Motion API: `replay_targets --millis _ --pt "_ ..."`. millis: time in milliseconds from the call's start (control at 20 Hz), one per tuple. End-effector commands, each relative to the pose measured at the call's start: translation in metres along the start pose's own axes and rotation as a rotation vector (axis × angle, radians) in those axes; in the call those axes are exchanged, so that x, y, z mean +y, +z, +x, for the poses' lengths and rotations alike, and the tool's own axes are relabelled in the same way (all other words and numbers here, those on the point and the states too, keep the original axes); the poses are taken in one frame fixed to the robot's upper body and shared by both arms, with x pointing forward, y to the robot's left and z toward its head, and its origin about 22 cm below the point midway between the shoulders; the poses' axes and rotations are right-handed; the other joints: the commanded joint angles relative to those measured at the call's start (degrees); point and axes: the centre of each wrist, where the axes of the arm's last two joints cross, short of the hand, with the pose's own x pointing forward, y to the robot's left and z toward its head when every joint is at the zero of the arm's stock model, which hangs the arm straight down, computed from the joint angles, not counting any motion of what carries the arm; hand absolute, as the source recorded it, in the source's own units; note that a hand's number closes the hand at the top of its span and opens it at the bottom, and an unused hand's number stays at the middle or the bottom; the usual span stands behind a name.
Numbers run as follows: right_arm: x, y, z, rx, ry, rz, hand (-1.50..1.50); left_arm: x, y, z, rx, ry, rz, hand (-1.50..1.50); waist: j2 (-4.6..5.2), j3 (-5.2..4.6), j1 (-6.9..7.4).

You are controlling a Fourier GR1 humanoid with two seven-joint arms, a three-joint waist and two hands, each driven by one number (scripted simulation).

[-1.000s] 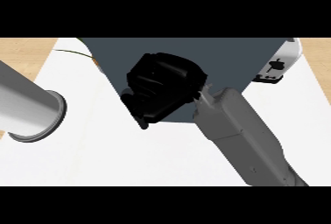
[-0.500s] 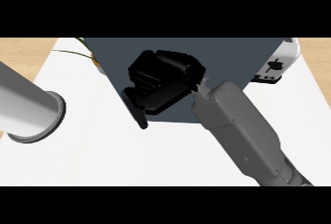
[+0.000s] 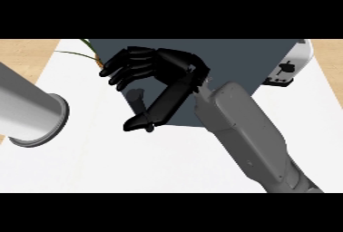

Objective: Pick up the bottled water, place it into the cabinet and close the cabinet

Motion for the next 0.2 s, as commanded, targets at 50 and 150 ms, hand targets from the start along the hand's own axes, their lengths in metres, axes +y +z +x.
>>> replay_targets --millis 50,150 --pt "-0.035 0.005 0.054 -0.165 0.073 -0.216 -1.5 -0.009 -0.014 -0.001 -0.015 -0.004 -0.04 -1.5 0.77 0.17 -0.09" --pt "-0.032 0.002 0.06 -0.166 0.088 -0.234 -1.5 -0.009 -0.006 -0.01 0.002 0.012 -0.049 -1.5 0.55 0.07 0.2"
